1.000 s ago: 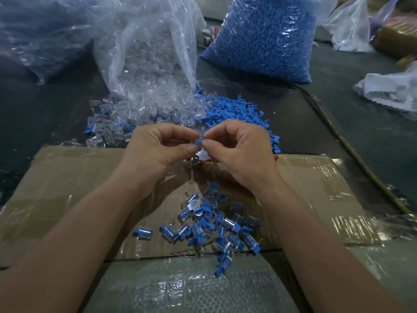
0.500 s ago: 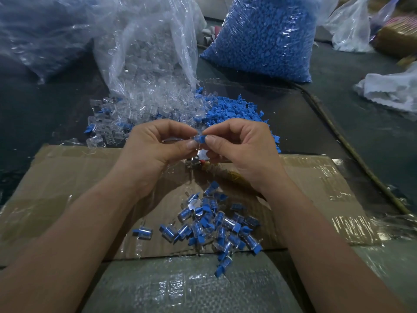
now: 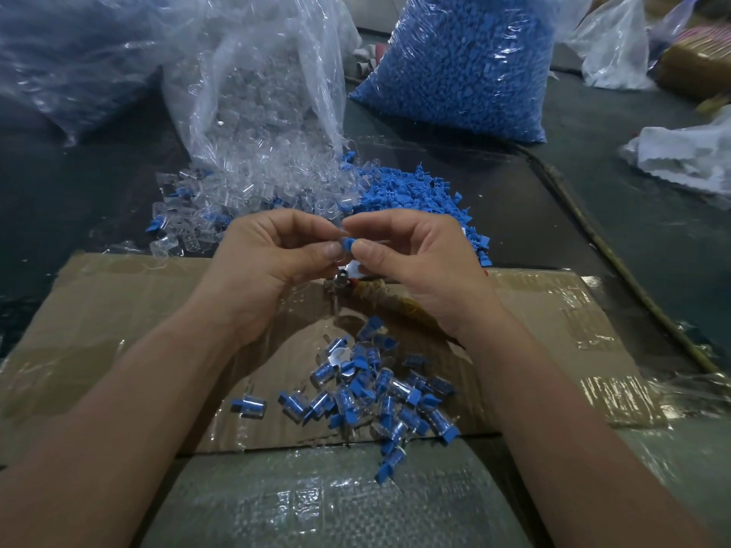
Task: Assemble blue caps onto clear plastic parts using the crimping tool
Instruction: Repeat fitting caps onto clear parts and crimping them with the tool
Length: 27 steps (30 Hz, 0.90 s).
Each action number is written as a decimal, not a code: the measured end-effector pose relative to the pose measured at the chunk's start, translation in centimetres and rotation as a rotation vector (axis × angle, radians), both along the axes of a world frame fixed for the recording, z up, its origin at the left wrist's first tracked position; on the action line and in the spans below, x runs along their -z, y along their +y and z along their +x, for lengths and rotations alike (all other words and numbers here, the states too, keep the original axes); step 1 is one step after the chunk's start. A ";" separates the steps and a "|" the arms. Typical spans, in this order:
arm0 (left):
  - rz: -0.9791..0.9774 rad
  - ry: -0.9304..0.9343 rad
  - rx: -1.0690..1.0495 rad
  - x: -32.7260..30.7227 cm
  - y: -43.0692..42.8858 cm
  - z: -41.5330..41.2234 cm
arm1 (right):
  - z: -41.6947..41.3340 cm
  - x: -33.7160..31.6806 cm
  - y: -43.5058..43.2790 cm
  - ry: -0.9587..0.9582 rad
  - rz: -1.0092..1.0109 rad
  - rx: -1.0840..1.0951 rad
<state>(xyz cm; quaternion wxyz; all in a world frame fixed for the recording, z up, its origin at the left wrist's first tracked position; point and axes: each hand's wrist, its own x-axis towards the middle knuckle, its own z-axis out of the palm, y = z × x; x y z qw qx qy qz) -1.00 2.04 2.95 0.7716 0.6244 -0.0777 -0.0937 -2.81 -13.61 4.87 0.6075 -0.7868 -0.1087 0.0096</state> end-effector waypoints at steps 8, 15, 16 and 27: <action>-0.017 0.000 0.033 -0.2 0.0 0.0 | 0.4 0.5 -0.5 0.092 0.189 -0.056; -0.076 0.023 0.078 -0.4 0.4 0.2 | 0.2 0.3 -0.3 0.038 0.124 0.000; -0.066 0.016 0.074 -0.5 0.3 0.2 | 0.2 0.3 -0.2 0.036 0.119 0.005; 0.065 0.047 -0.057 -0.2 -0.4 -0.2 | 0.3 0.9 0.4 -0.013 0.061 0.029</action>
